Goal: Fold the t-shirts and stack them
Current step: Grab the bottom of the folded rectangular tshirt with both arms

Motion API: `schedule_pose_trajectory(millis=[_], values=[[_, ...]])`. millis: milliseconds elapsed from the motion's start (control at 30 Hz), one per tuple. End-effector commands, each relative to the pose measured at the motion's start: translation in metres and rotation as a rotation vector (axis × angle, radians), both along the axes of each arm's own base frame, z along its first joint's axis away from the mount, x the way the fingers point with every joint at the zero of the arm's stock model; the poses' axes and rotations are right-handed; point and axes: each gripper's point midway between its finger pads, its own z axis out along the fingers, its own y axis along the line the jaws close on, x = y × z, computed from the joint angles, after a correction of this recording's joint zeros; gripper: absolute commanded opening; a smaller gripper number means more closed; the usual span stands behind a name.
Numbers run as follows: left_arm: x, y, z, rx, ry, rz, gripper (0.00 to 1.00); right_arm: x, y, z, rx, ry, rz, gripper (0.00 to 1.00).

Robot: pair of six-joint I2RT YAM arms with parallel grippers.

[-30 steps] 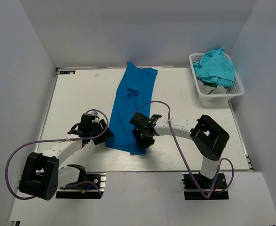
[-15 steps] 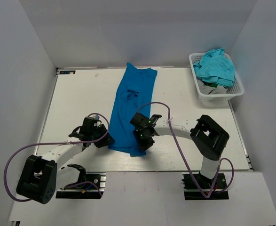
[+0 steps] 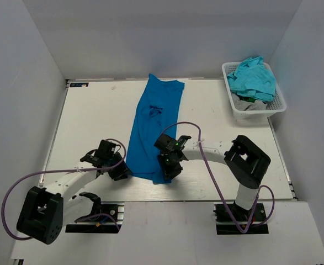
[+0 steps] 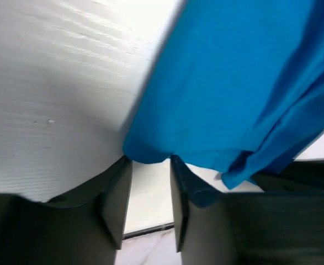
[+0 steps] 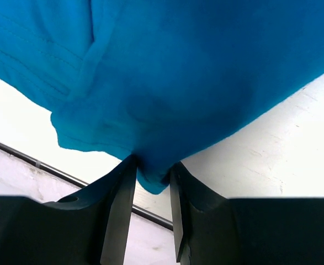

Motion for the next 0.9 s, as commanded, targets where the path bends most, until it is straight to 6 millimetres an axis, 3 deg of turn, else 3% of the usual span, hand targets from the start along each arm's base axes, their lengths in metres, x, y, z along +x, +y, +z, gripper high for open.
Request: schedule_pose_trajectory(millis=[0,100,233,367,400,433,567,600,700,867], values=[[-0.021,0.029,-0.026,0.169,0.123,0.039,0.41,-0.003,0.003,0.009,0.031,0.009,0.001,0.37],[-0.018,0.03,-0.031,0.186,0.132,0.031,0.24,-0.001,0.002,0.011,0.037,-0.002,0.009,0.36],[-0.019,0.03,-0.033,0.187,0.133,0.031,0.27,-0.004,0.003,0.01,0.044,0.004,0.021,0.36],[-0.015,0.029,-0.029,0.175,0.096,0.025,0.25,-0.002,0.005,0.012,0.059,0.002,0.028,0.34],[-0.015,0.03,-0.03,0.183,0.092,0.029,0.19,-0.003,0.007,0.011,0.062,0.0,0.032,0.33],[-0.014,0.03,-0.028,0.18,0.084,0.029,0.0,-0.003,0.006,0.012,0.062,0.0,0.032,0.3],[-0.004,0.029,-0.019,0.182,0.023,-0.003,0.0,0.0,0.01,0.016,0.079,-0.014,0.038,0.18],[-0.002,0.029,-0.016,0.182,0.003,-0.017,0.0,0.0,0.01,0.018,0.081,-0.02,0.049,0.1],[0.017,0.021,0.013,0.139,-0.132,-0.044,0.0,0.005,0.014,0.027,0.101,-0.047,0.051,0.02],[0.035,0.008,0.045,0.082,-0.224,-0.07,0.0,0.014,0.027,0.051,0.171,-0.094,0.05,0.0]])
